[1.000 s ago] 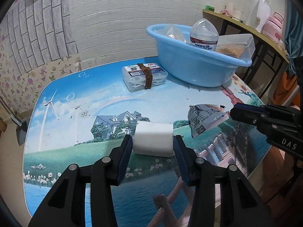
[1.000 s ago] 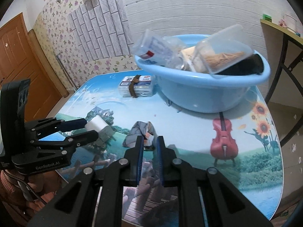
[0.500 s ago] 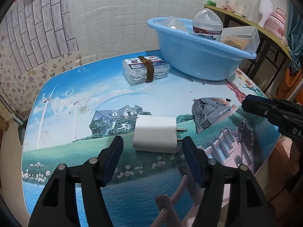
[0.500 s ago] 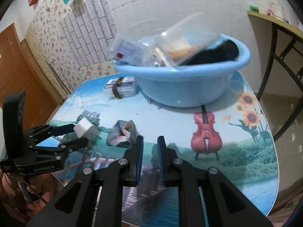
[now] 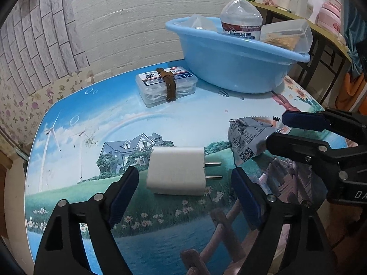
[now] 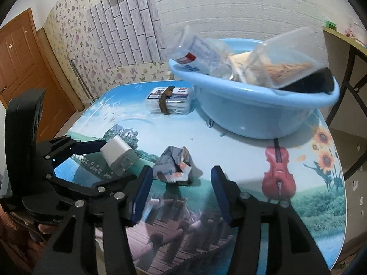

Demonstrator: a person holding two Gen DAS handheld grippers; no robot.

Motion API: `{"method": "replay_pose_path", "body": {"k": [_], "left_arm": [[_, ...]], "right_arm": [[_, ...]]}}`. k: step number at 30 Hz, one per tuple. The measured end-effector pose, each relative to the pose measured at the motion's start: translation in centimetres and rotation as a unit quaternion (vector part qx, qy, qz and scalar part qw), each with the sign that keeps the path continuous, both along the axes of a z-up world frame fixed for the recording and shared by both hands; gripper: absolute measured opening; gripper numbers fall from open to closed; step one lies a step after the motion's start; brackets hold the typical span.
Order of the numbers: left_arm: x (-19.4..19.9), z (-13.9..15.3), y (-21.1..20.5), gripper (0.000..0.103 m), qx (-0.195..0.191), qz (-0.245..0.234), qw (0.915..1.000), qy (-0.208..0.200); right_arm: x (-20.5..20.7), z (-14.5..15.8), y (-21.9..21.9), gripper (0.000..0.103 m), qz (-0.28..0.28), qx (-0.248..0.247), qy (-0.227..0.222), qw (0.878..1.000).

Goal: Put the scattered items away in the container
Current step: 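Grasp the white charger with the left gripper while the right grasps the snack packet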

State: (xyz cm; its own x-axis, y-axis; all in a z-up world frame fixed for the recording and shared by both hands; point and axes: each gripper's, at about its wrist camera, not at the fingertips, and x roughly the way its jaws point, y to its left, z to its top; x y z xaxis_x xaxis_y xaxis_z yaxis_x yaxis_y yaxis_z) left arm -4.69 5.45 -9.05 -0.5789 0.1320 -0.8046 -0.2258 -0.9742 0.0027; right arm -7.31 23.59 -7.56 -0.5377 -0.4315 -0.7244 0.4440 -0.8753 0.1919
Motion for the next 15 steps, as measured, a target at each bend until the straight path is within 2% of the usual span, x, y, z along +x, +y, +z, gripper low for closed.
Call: {"method": "replay_pose_path", "body": {"k": [1, 2, 3, 15], "left_arm": [[0.1, 0.0, -0.1, 0.080, 0.001, 0.001, 1.0000, 0.004], [0.2, 0.1, -0.3, 0.067, 0.005, 0.003, 0.9999, 0.008], [0.2, 0.2, -0.5, 0.061, 0.013, 0.002, 0.9999, 0.010], [-0.1, 0.0, -2.6, 0.060, 0.019, 0.043, 0.9988, 0.011]], "right_arm": [[-0.1, 0.0, -0.2, 0.053, 0.001, 0.001, -0.001, 1.000], [-0.2, -0.1, -0.4, 0.053, 0.002, 0.003, -0.003, 1.000], [-0.3, -0.1, -0.6, 0.053, 0.003, 0.004, -0.004, 1.000], [-1.1, -0.8, -2.7, 0.056, 0.022, 0.025, -0.011, 0.999]]}}
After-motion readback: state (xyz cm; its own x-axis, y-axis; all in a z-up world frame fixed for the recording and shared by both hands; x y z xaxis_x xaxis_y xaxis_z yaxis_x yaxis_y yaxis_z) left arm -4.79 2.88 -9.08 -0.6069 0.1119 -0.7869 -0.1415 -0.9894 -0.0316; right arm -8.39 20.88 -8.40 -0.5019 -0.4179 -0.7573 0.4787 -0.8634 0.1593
